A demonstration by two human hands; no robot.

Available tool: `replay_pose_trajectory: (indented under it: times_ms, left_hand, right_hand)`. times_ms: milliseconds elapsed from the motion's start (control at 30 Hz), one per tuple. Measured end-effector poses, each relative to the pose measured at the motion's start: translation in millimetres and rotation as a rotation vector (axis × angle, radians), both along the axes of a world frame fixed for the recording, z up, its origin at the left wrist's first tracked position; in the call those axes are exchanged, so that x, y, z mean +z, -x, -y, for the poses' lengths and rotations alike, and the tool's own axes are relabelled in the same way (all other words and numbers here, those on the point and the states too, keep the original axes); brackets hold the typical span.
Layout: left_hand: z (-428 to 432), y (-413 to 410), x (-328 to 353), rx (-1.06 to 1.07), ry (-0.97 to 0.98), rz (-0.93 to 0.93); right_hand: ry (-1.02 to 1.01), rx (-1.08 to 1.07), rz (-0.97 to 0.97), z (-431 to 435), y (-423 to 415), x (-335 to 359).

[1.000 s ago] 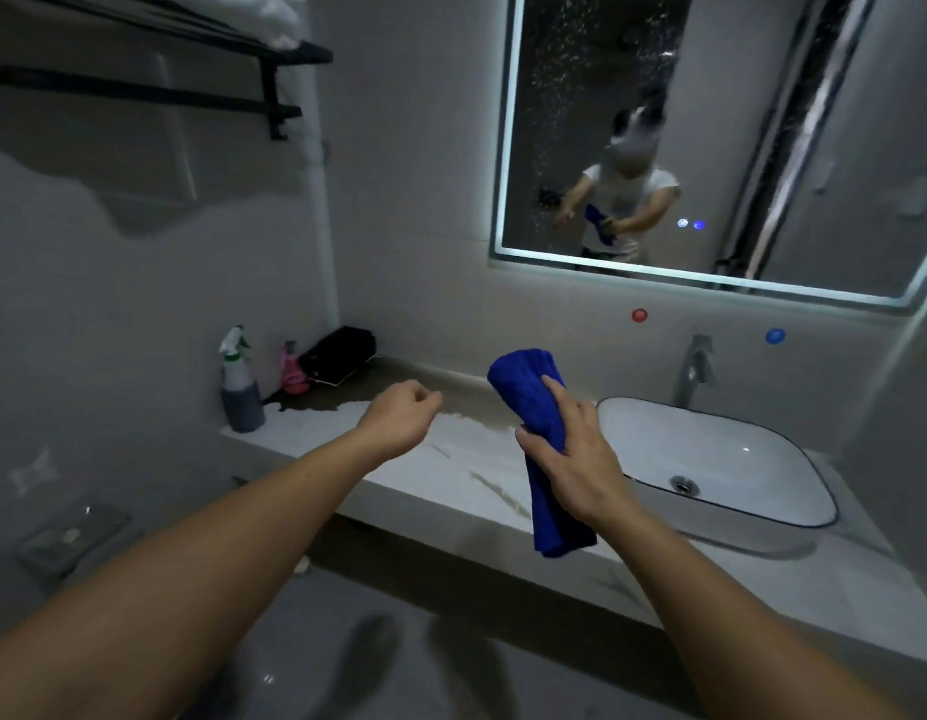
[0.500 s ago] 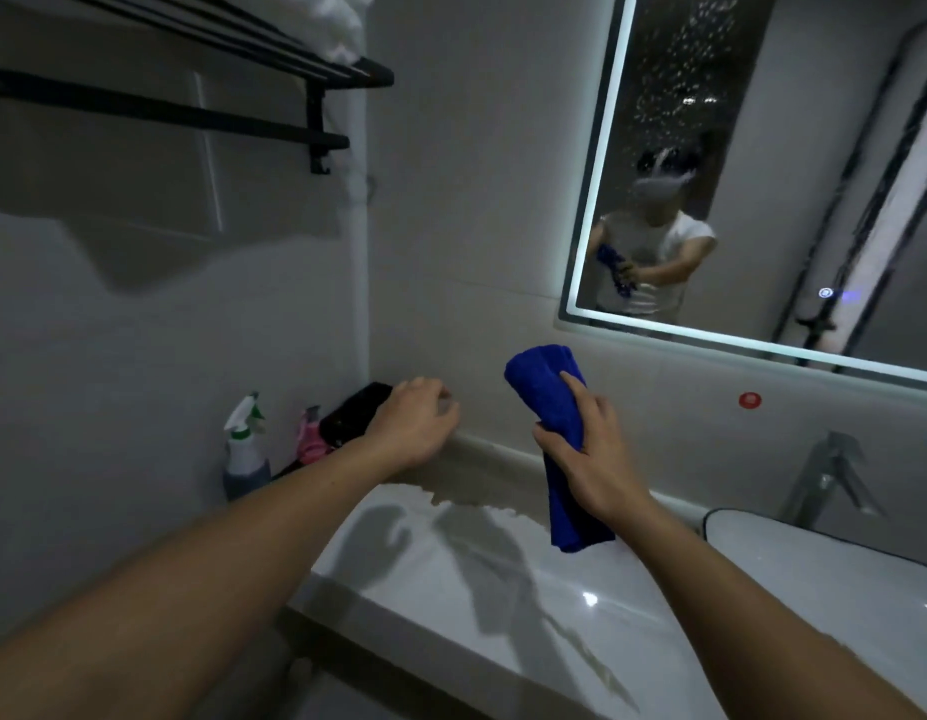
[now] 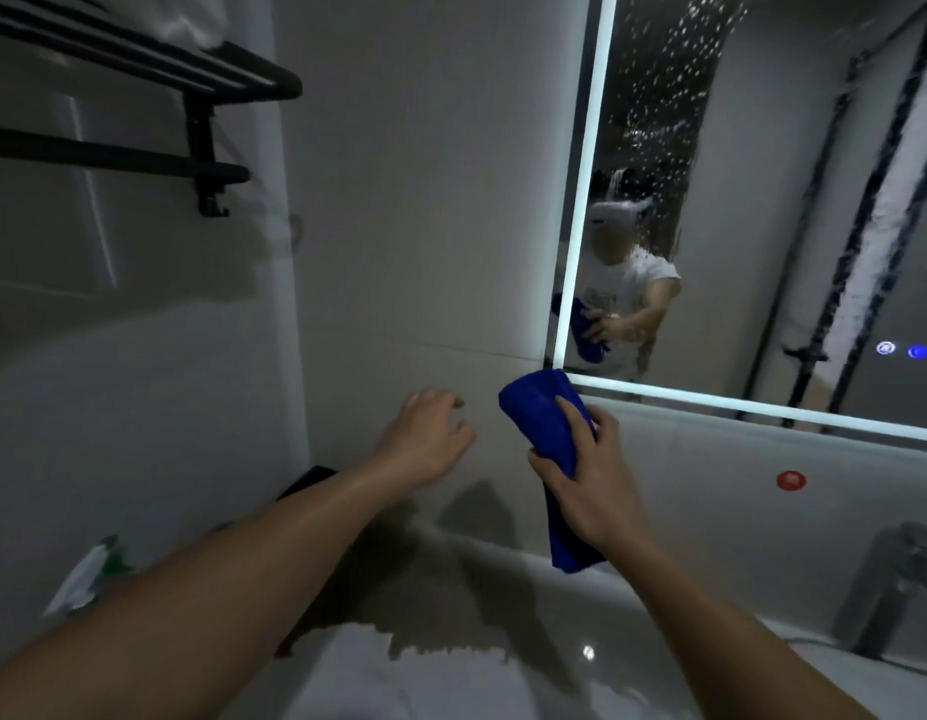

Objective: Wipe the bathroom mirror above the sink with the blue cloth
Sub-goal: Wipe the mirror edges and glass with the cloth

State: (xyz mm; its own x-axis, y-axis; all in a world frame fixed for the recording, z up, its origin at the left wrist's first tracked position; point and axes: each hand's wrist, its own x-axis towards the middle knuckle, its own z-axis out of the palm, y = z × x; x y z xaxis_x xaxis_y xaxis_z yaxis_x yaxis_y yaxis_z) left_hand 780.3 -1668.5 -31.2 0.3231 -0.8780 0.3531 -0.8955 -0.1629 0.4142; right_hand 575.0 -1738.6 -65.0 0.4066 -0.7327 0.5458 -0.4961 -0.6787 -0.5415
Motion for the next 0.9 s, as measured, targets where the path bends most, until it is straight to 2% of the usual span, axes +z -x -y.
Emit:
replay_pose_trajectory:
  times_ms: [233,433,567,667,800,900]
  left_hand:
    - [126,-26,25,-0.023,0.102,0.108]
    - [219,-60,52,-0.057,0.263,0.288]
    - [274,-80,61,-0.117,0.408,0.429]
    - [305,-95,58,-0.153,0.437,0.567]
    - [339,-112,47,-0.167,0.527,0.627]
    - [356,-119,37,-0.159,0.618,0.668]
  right_hand:
    - [0.126,-0.153,0.012,125,-31,-13]
    - [0.412,-0.252,0.001,217,-65,-3]
    - [0.644,-0.338,-0.097,267,-90,-9]
    - [0.796,-0.391,-0.135,291,-105,-36]
    - [0.979,-0.333,-0.280,303,-110,-78]
    - [1.026,-0.304,-0.397,306,-108,-95]
